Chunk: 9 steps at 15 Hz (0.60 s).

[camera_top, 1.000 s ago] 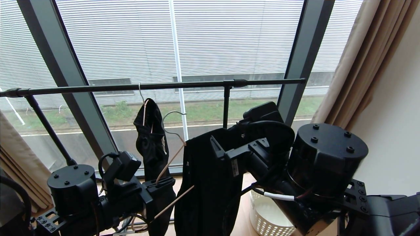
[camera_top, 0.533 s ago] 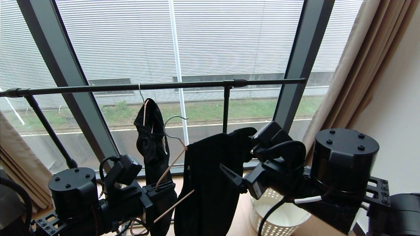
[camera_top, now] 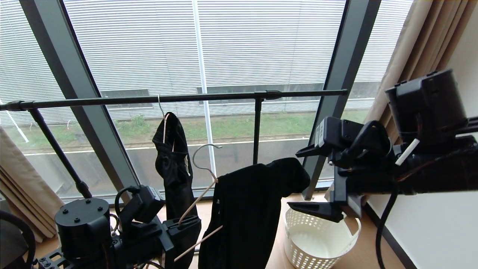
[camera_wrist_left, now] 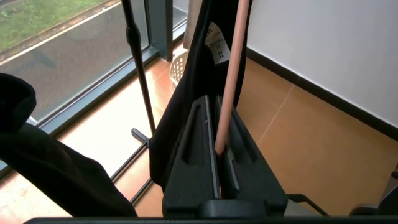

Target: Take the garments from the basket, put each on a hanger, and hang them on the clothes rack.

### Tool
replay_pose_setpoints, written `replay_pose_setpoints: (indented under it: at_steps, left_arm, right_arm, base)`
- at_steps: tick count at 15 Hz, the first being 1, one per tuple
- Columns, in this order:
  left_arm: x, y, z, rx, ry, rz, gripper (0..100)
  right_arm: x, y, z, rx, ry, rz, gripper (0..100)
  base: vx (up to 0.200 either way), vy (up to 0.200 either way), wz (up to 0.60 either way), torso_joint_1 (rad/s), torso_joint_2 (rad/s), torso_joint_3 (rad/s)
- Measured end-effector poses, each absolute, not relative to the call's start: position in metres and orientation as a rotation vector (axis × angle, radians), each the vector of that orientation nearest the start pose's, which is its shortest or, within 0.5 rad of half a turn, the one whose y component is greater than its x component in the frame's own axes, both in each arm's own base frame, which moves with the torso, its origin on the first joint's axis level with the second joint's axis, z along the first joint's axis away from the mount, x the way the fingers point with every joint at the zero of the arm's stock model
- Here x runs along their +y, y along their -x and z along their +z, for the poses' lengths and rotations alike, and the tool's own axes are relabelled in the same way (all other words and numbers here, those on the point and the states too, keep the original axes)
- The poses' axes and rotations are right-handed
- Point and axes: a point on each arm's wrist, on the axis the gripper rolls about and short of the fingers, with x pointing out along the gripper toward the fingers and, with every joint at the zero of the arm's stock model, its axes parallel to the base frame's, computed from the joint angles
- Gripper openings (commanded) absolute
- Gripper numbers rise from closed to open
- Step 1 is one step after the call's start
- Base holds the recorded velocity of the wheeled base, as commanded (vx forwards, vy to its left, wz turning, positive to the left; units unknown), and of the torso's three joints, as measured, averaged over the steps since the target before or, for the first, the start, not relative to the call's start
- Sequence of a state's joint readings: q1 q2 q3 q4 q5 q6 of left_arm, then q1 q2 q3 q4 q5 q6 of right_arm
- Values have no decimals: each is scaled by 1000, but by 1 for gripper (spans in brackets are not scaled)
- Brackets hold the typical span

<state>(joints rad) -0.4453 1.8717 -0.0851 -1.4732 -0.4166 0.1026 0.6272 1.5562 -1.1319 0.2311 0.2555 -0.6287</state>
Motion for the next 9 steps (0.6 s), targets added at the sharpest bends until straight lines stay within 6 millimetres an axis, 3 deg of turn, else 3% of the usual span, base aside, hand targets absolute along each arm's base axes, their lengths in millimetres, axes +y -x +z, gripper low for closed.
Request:
replay_pose_setpoints:
  at_steps: [4,9]
  left_arm:
    - [-107,-187,66,285,-142,-907,0]
    - [-108,-178,72,262,-146,-929,0]
  right_arm:
    - [149,-226,266,504,797,1247,100]
    - [170,-271,245,614,779,1409,100]
  base:
    - [0,0,0,0,0,0]
    - [0,0,0,0,0,0]
